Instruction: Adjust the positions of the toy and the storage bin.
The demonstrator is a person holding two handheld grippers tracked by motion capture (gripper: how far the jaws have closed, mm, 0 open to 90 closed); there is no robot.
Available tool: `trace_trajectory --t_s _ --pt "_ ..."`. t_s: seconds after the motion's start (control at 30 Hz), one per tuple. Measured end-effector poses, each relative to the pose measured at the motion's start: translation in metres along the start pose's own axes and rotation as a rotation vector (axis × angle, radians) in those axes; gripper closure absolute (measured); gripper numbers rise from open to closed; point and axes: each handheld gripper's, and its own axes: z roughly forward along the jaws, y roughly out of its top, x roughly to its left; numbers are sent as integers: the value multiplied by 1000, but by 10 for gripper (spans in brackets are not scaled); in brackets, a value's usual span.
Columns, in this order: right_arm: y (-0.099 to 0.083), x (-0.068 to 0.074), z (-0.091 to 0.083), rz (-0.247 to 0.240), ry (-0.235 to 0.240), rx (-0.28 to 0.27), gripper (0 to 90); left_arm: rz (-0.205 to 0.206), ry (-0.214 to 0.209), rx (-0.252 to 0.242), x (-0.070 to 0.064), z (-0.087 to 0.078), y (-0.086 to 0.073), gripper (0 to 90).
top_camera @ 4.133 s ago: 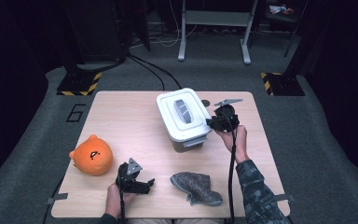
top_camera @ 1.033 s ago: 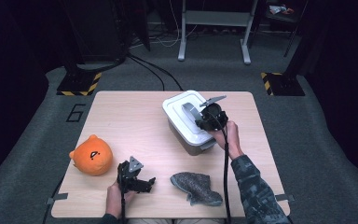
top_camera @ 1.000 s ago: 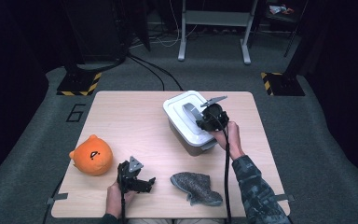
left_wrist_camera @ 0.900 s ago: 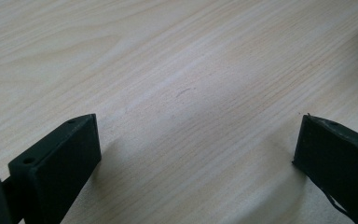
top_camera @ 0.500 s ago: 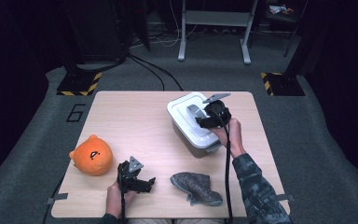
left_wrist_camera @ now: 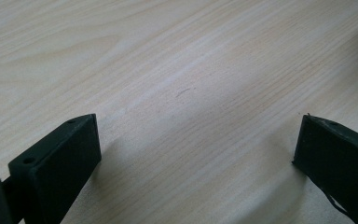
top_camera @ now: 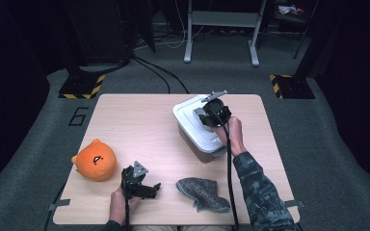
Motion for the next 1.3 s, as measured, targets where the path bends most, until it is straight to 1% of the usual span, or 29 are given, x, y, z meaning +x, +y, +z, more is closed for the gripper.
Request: trace_trajectory --t_s 0.07,0.1,0.13,0.17,0.2,0.23,0.27,0.3,0.33,0.37,0.5,0.53,0.57,0.6,0.73,0.8,0.87,0.9,0.93,0.97,1.0,1.03,1.07,1.1,1.13,1.17,1.2,1.3 --pt "-1 -1 0 12 12 -1 657 1 0 0 0 0 0 1" --pt "-2 -3 0 -11 14 -12 658 0 0 0 0 0 0 1" --pt "-3 -3 -1 1 18 -9 660 0 0 0 0 0 0 1" --pt "-3 -5 -1 -5 21 -14 661 -2 -1 0 0 0 0 1" --pt "-4 -4 -2 6 23 -12 661 -1 -1 0 0 0 0 1" --pt "-5 -5 -2 -6 23 -19 662 0 0 0 0 0 0 1" --pt "-6 -5 -3 10 28 -18 663 -1 0 0 0 0 0 1" --pt "-6 -6 -3 8 33 -22 663 0 0 0 0 0 0 1" --pt "-7 -6 -4 11 42 -14 664 0 0 0 0 0 0 1" --pt "-7 -7 -3 8 50 -33 664 -2 -1 0 0 0 0 1" --pt "-8 -8 -4 14 71 -33 666 1 0 0 0 0 0 1" --pt "-8 -7 -5 33 76 -27 666 1 0 0 0 0 0 1" --pt "-9 -7 -5 36 82 -25 666 0 0 0 0 0 0 1" --pt "-9 -9 -4 24 90 -37 666 -3 -2 0 0 0 0 1" --pt "-10 -9 -5 17 108 -40 667 2 -1 4 0 0 0 1" --pt "-10 -8 -5 21 109 -44 667 -5 -3 -1 0 0 0 1" --pt "-10 -7 -4 31 111 -48 666 -2 -1 0 0 0 0 1" --pt "-10 -7 -5 17 121 -45 666 -1 0 0 0 0 0 1" --pt "-10 -6 -5 17 122 -39 666 0 0 0 0 0 0 1" --pt "-10 -5 -5 24 126 -44 666 -2 -1 0 0 0 0 1" --pt "-10 -5 -4 17 129 -51 666 -2 -1 0 0 0 0 1" --pt "-10 -4 -4 25 129 -48 666 1 0 0 0 0 0 1" --pt "-10 -5 -4 13 128 -44 666 -2 -1 0 0 0 0 1" --pt "-10 -4 -5 24 128 -33 666 -3 -2 -1 0 0 0 1" --pt "-10 -4 -5 17 129 -32 666 -4 -2 -1 0 0 0 1" --pt "-9 -5 -5 -1 129 -37 666 1 0 0 0 0 0 1" --pt "-9 -4 -5 11 122 -41 666 -4 -2 -1 0 0 0 1" --pt "-9 -3 -5 8 119 -43 666 1 0 0 0 0 0 1"
